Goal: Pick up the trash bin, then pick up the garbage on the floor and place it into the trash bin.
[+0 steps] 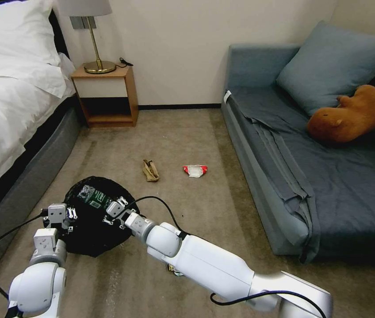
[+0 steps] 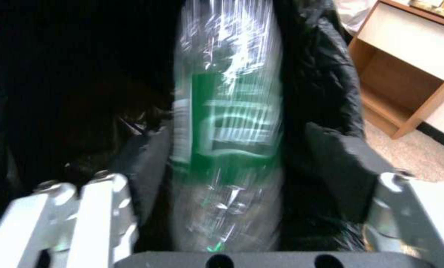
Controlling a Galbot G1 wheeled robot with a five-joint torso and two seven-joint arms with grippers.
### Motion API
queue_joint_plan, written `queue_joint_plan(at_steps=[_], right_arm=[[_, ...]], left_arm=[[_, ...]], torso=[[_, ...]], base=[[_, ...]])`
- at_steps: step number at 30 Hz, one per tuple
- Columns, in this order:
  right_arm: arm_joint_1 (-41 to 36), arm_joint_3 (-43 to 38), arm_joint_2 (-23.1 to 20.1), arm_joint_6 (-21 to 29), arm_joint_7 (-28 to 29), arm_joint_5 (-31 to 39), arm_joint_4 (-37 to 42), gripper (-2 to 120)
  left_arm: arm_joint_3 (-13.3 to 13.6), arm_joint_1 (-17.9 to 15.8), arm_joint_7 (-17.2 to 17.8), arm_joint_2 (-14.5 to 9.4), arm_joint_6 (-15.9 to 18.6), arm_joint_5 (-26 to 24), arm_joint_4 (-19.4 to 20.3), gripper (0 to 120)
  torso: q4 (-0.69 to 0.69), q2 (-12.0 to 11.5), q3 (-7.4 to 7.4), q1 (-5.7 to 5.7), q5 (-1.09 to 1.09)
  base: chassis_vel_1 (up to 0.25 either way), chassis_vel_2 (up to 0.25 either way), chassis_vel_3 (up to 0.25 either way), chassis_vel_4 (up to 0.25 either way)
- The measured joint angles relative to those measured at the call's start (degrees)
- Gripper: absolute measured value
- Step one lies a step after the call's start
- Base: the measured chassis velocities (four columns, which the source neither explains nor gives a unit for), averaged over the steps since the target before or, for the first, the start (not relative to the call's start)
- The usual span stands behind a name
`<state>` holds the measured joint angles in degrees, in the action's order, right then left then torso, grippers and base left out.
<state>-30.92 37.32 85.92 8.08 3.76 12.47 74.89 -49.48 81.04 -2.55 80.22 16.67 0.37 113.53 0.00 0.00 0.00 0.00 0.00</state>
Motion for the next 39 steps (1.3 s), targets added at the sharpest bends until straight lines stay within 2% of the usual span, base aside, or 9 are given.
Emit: queue_joint_plan(at_steps=[8,11,14,16,21,24,27,32,39], right_arm=[[-0.4,-1.17,-1.7,-0.07,0.39,-0.85,0.9,99],[-0.47,-1.72,-2.39,-0.11,0.45,-0.9,1.11,99],[-1.36,-2.93,-5.92,0.39,-0.91,-2.49,1.71,100],[-1.54,-3.12,-6.38,0.44,-1.2,-2.9,1.7,100],[-5.84,-7.64,-10.56,0.49,-5.72,-9.12,-2.02,100],[-7.16,-8.93,-11.14,0.44,-7.48,-10.96,-2.9,100],[-9.99,-12.6,-11.61,0.61,-10.79,-17.52,-5.81,100],[-12.25,-16.47,-11.39,0.52,-12.76,-23.78,-9.5,100],[-17.46,-18.24,-13.89,1.01,-13.34,-26.31,-7.83,100]], left_arm=[[-0.74,-0.92,0.09,-1.05,0.15,-1.41,-1.12,5],[-1.06,-1.13,0.09,-1.26,0.15,-1.63,-1.5,5],[-2.67,-1.41,-0.03,-2.46,-0.07,-3.14,-3.32,5],[-2.94,-1.41,-0.05,-2.69,-0.16,-3.35,-3.64,5],[-4.98,-2.03,0.19,-4.49,-0.57,-5.02,-6.27,5],[-5.13,-2.32,0.26,-4.84,-0.57,-5.33,-6.56,5],[-5.33,-2.49,0.32,-5.65,-0.07,-5.59,-6.79,5],[-5.43,-2.44,0.3,-6.18,0.48,-5.53,-7.3,5],[-5.57,-1.69,0.31,-6.95,0.59,-5.35,-7.54,5]], torso=[[0.0,0.0,0.0,0.0,0.0],[0.0,0.0,0.0,0.0,0.01],[0.0,0.0,0.0,0.0,0.01],[0.0,0.0,0.0,0.0,0.0],[0.0,0.0,0.0,0.0,0.0],[-0.01,0.0,0.0,0.0,0.0],[-0.01,0.01,0.0,0.0,0.01],[-0.01,0.01,0.0,0.0,0.0],[0.0,0.01,0.0,0.0,0.0]], base=[[0.0,0.0,0.0,0.0],[0.0,0.0,0.0,0.0],[0.0,0.0,0.0,0.0],[0.0,0.0,0.0,0.0],[0.0,0.0,0.0,0.0],[0.0,0.0,0.0,0.0],[0.0,0.0,0.0,0.0],[0.0,0.0,0.0,0.0],[0.0,0.0,0.0,0.0]])
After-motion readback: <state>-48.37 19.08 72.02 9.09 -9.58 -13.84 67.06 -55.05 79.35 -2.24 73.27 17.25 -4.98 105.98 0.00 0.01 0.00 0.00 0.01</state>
